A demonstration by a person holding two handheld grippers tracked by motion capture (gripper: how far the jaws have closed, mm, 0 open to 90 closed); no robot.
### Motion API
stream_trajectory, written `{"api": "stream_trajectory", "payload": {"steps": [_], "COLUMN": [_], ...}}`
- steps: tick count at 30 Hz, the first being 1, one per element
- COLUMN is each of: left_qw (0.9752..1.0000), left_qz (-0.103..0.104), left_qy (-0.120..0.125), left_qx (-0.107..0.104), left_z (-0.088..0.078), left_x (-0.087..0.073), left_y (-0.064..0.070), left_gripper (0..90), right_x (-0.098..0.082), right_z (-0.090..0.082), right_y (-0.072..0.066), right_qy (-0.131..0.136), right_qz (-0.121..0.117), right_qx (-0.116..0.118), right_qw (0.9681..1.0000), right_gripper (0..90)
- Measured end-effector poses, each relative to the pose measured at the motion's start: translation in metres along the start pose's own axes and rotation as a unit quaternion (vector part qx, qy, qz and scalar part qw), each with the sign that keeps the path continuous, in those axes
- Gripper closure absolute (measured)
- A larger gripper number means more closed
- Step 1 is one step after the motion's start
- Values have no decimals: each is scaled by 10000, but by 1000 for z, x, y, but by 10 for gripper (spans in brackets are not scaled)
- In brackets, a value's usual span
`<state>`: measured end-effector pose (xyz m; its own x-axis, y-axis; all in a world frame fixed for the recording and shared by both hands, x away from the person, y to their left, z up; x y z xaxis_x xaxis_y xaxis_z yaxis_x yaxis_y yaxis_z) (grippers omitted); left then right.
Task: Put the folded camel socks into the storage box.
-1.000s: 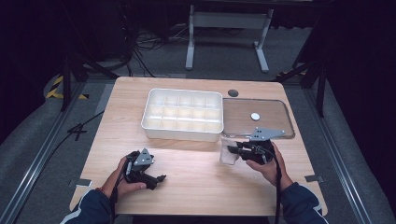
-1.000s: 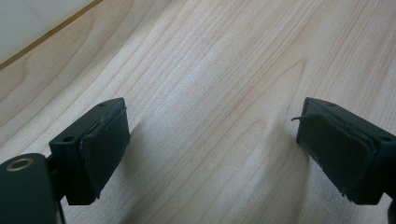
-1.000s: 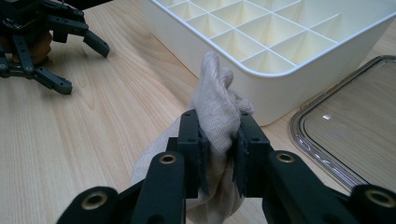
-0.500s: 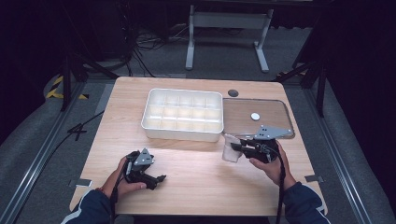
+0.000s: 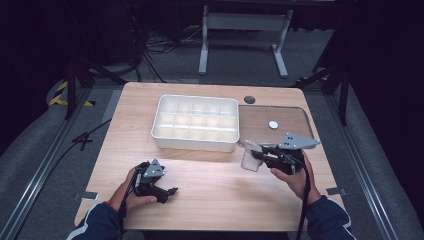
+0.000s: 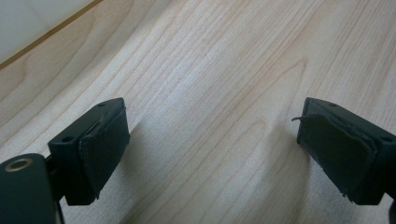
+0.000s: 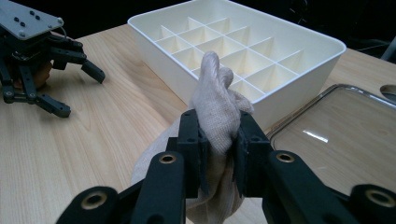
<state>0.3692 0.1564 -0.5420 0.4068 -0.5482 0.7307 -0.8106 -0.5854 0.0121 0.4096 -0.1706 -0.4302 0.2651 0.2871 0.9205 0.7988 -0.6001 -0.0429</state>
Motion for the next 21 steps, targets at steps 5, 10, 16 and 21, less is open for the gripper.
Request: {"api": "stream_trajectory", "payload": {"steps": [5, 10, 16, 21], "left_qw": [10000, 10000, 10000, 10000], "left_qz": [1, -2, -9, -7], "left_qy": [0, 0, 4, -2], "left_qx": [-1, 3, 1, 6], "left_z": [0, 0, 0, 0], "left_x": [0, 0, 0, 0], "left_y": [0, 0, 0, 0], "left_gripper": [94, 94, 93, 92], "right_x": [4, 17, 27, 45], "right_z": [-3, -7, -3, 3], "right_y": [5, 12, 17, 22], "right_qy": [66, 237, 236, 266], "right_qz": [17, -34, -139, -269], "right_qx": [-85, -163, -209, -259], "right_qw": [9999, 9996, 9994, 9989], "right_gripper": [755, 755, 755, 755]}}
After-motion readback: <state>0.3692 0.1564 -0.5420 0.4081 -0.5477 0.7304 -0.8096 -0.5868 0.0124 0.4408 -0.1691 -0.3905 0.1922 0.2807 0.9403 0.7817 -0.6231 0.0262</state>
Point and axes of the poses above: each handheld gripper's, and its own axes: z roughly forward along the jaws, x roughly out of its top, y roughly to its right, the point moved 8 cm from there along z, roughly forward along the jaws, and after that the axes turned 4 degrees about y, right-handed, at the moved point
